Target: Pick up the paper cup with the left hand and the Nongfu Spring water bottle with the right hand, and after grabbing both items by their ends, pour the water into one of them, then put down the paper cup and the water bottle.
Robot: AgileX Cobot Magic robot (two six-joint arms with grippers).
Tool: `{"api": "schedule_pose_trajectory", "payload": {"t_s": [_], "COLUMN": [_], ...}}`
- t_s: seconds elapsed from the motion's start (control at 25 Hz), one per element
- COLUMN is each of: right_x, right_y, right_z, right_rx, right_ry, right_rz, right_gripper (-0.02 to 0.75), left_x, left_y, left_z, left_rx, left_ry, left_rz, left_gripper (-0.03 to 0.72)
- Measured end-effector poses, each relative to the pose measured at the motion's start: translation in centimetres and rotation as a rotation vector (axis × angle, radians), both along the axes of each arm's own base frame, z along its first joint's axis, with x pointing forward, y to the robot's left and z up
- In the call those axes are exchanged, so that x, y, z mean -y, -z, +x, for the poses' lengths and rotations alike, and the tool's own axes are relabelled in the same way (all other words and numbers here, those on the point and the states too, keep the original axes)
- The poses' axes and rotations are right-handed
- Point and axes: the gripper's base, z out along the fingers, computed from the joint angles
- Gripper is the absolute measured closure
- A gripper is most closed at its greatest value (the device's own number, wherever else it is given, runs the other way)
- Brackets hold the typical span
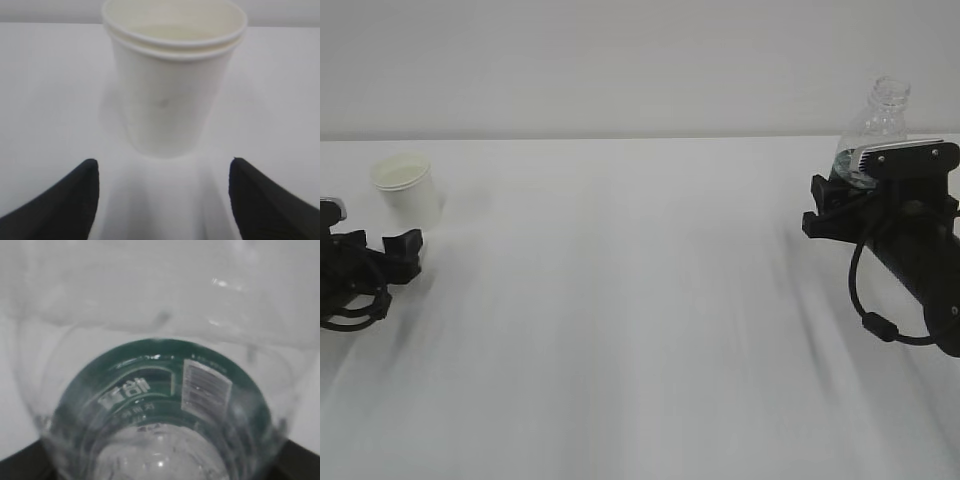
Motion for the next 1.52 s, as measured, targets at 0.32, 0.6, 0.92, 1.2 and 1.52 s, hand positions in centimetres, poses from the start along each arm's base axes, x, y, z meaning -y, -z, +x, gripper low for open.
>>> {"api": "schedule_pose_trajectory", "payload": {"t_s": [0.32,0.6,0.92,1.2,1.52], "right_x": [0.0,0.2,0.6,0.7,0.5], "right_y": [0.0,0.0,0.4,3.3,4.6], "right_z": [0.0,0.0,0.0,0.0,1.1], "right_rx": [0.002,0.000,-0.006,-0.055,-0.048], "right_ry": [0.000,0.026,0.068,0.077,0.078], "right_rz": [0.000,0.009,0.021,0.008,0.008], "right_gripper": [0.237,0.237,0.237,0.237,0.237], "left_x": [0.0,0.1,0.4,0.8,2.2], "left_y": [-2.2,-4.3,-6.3,-6.7,-6.6], "left_z": [-3.3,-4.5,-4.7,-4.8,-4.9], "left_rx": [-0.019,0.019,0.079,0.093,0.092], "left_ry": [-0.003,0.005,0.045,0.092,0.142], "left_rz": [-0.001,0.001,0.009,0.019,0.018], "left_gripper": [0.102,0.127,0.131,0.133,0.133]}}
